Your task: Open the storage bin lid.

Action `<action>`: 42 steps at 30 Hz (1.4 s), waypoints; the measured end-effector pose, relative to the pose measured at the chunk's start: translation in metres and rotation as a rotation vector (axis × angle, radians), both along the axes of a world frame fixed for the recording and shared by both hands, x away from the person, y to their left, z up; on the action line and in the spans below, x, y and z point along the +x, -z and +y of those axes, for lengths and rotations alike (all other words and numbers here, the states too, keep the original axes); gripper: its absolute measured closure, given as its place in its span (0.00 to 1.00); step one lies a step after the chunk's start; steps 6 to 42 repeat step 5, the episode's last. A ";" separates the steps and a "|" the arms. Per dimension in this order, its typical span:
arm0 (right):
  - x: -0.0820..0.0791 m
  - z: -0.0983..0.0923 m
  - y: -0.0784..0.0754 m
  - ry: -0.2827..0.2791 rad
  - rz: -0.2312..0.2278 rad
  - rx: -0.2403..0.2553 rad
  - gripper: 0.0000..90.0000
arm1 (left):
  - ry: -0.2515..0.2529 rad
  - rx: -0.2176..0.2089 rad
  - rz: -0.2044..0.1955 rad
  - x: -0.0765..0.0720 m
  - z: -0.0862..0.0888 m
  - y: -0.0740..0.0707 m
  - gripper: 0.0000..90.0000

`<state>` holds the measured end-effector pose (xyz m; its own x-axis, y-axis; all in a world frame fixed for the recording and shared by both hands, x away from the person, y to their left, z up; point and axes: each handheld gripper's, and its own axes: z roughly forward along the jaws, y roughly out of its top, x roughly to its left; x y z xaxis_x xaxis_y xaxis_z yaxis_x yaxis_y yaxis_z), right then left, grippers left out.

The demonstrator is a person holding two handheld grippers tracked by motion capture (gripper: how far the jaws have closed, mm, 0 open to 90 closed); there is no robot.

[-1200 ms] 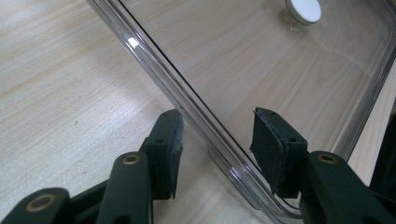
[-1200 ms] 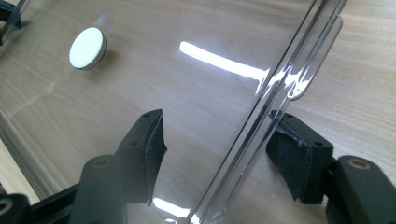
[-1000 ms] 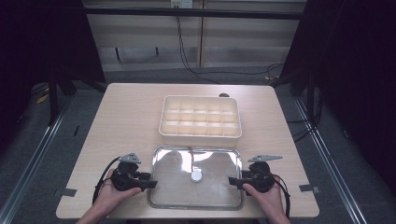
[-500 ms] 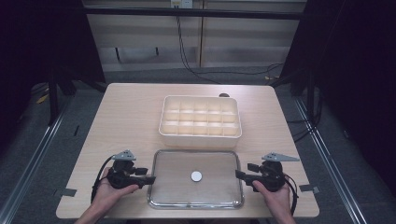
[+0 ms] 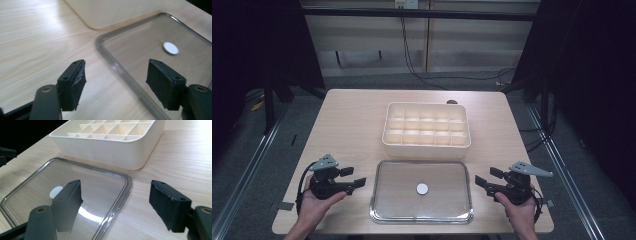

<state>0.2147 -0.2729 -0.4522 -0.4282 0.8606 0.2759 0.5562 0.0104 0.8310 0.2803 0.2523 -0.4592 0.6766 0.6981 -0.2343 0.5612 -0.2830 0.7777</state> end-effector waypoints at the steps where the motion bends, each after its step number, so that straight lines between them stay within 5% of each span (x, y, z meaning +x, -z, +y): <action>1: 0.000 -0.002 0.000 0.004 -0.004 0.002 0.28 | -0.016 -0.006 -0.003 0.001 0.004 0.000 0.32; 5: -0.002 -0.011 -0.005 0.032 -0.030 0.020 0.26 | -0.046 -0.020 -0.002 0.006 0.013 0.001 0.31; 42: -0.002 -0.011 -0.005 0.032 -0.030 0.020 0.26 | -0.046 -0.020 -0.002 0.006 0.013 0.001 0.31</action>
